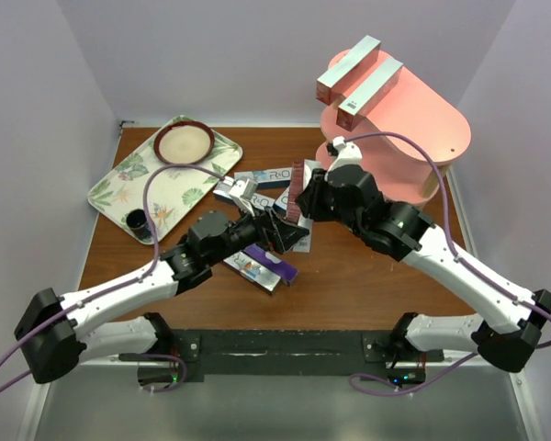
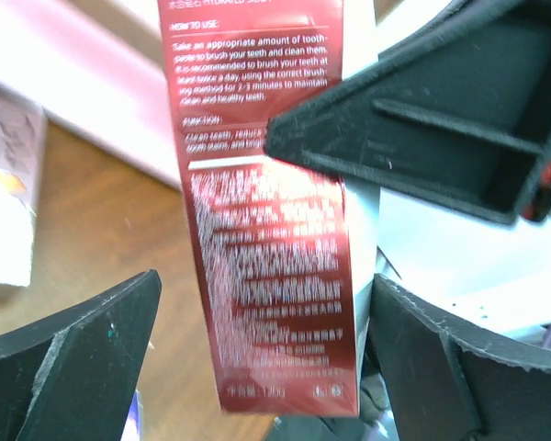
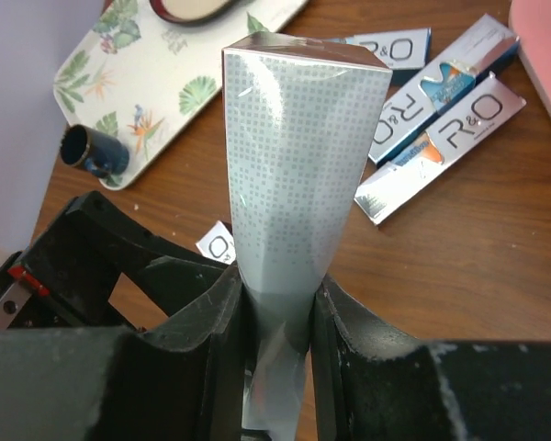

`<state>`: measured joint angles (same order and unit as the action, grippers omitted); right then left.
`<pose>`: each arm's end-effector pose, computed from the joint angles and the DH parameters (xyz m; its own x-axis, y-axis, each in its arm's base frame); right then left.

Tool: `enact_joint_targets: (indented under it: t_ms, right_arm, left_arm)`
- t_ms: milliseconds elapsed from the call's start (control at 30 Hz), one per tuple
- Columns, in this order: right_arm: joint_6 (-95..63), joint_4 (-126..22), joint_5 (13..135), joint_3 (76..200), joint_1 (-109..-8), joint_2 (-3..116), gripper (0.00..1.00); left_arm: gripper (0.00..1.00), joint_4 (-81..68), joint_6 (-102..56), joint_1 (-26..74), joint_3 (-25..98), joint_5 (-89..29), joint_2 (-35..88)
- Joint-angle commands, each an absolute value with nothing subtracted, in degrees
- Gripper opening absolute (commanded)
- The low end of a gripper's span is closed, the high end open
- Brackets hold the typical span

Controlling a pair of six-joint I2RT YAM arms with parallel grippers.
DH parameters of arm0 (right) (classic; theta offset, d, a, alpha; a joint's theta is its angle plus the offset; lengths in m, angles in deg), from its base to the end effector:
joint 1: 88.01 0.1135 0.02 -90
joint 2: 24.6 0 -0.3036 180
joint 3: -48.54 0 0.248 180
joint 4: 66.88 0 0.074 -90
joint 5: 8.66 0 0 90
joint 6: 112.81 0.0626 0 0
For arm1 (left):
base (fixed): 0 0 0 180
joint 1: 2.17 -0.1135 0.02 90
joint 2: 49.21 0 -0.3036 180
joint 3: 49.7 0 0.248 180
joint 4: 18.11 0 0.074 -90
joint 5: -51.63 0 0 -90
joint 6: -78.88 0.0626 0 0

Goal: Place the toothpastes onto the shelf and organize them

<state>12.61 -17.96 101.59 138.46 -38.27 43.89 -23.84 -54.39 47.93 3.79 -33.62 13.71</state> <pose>0.1828 0.1823 0.4253 -0.5430 0.2001 -0.8155 -0.2489 0.8892 0.3839 0.1644 -0.2047 0.3344 -0.5905 -0.3587 -0.7230 0.5669 0.4532 -0.6879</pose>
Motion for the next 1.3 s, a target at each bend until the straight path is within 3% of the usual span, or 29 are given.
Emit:
enact_joint_targets:
  t_ms: [0,367,767,1267]
  right_arm:
    - [7.61,-9.13,110.16,149.62,-38.62,43.6,0.23]
    - [2.34,4.94,122.21,170.01,-40.1,48.17,0.26]
    - [-4.09,12.77,116.85,195.85,-59.08,59.32,0.27]
    - [0.22,10.66,100.94,200.09,-77.02,69.44,0.36]
  left_arm:
    - [1.0,-17.04,-43.13,47.49,5.96,-42.76,7.84]
    - [1.0,-1.24,-29.85,46.52,11.41,-58.49,-2.27]
    - [1.0,3.97,-22.2,45.03,12.38,-68.51,-2.62]
    - [1.0,5.64,-22.28,43.53,10.62,-66.94,-0.6]
